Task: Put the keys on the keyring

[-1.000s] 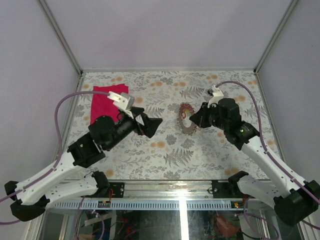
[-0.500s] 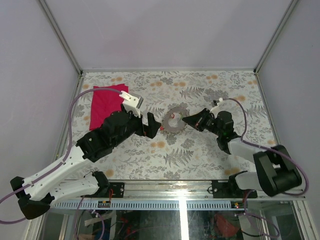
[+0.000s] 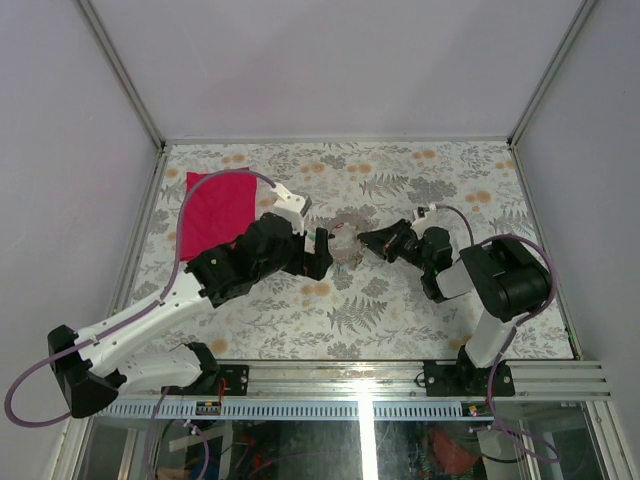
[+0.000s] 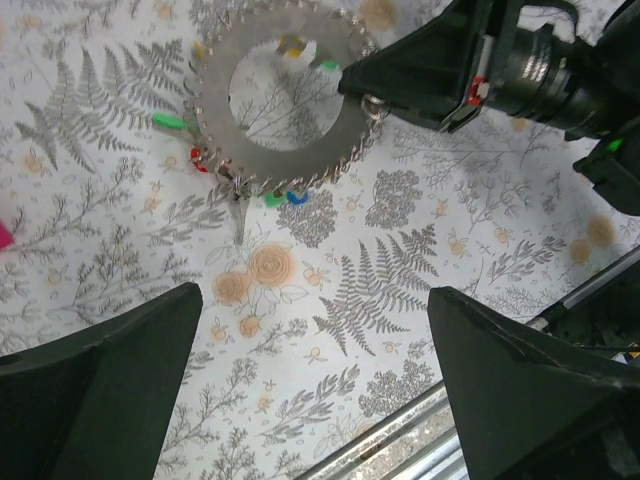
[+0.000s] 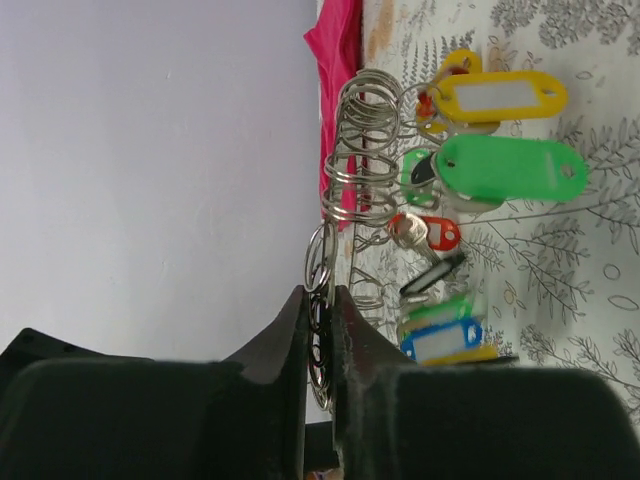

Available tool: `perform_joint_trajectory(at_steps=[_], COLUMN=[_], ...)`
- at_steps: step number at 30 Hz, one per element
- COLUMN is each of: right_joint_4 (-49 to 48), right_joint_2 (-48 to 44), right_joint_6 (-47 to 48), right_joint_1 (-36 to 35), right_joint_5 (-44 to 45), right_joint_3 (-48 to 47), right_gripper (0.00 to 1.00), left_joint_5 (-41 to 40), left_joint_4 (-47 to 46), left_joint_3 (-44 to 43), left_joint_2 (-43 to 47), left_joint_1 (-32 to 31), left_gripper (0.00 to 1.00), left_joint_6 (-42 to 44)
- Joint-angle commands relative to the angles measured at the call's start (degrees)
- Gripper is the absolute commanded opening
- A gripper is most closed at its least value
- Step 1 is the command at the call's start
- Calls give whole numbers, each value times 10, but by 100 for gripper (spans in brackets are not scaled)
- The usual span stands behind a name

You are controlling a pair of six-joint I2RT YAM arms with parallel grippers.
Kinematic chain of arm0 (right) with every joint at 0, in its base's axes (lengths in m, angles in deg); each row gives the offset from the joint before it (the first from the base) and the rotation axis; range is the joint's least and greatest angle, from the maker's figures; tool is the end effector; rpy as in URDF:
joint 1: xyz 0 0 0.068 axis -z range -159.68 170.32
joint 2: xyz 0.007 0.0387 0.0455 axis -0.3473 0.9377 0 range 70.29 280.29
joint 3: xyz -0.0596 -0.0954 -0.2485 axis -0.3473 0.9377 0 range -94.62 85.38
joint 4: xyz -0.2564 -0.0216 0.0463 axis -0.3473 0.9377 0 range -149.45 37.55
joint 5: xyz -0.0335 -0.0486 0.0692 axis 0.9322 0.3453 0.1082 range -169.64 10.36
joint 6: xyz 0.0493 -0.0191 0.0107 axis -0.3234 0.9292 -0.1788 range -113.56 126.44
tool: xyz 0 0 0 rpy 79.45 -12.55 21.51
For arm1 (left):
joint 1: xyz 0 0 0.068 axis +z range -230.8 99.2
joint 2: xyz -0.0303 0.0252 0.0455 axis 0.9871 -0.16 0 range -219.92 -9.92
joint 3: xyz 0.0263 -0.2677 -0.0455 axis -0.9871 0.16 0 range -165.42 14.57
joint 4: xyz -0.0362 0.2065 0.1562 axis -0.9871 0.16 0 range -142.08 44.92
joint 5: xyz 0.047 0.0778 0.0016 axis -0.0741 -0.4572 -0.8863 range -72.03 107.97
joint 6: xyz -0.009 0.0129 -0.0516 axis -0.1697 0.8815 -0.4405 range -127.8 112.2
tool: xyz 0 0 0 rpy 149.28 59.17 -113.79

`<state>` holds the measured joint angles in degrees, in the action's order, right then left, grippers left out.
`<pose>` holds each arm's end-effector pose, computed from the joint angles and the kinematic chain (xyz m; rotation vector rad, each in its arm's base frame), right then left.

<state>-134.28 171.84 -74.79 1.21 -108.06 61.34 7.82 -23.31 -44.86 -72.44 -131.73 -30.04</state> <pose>0.2681 0.1108 0.1410 0.5775 1.8341 1.6727 0.1552 -0.1814 0.3369 0.4334 2.1265 -0.5637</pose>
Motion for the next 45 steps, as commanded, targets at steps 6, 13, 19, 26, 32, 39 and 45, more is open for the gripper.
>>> perform_joint_trajectory(at_steps=[6,13,19,26,32,39,45], right_joint_4=[50,155,398,672,779,932,991], right_joint_2=[-59,-140,-279,-397,-398,-401,-464], right_joint_6=[99,150,257,372,421,464,516], right_joint_1=[1,3,4,3,3,3,4], right_joint_5=[-9,8,83,172,172,222,242], right_joint_3=[-31,-18,-25,-76,-119,-202,-259], right_gripper=[42,57,77,95,99,99,99], left_joint_5=[-70,-96,-108,-101,-98,-101,-86], left_joint_4=[-15,-15,-10,-7,-11,-20,-39], left_joint_3=[-10,-14,-11,-14,-15,-9,-5], left_joint_2=[26,55,62,47,44,49,55], left_joint_1=[9,9,9,9,9,9,9], left_gripper=[100,100,100,100,100,100,100], left_joint_6=[-32,-1,-1,4,1,-11,-25])
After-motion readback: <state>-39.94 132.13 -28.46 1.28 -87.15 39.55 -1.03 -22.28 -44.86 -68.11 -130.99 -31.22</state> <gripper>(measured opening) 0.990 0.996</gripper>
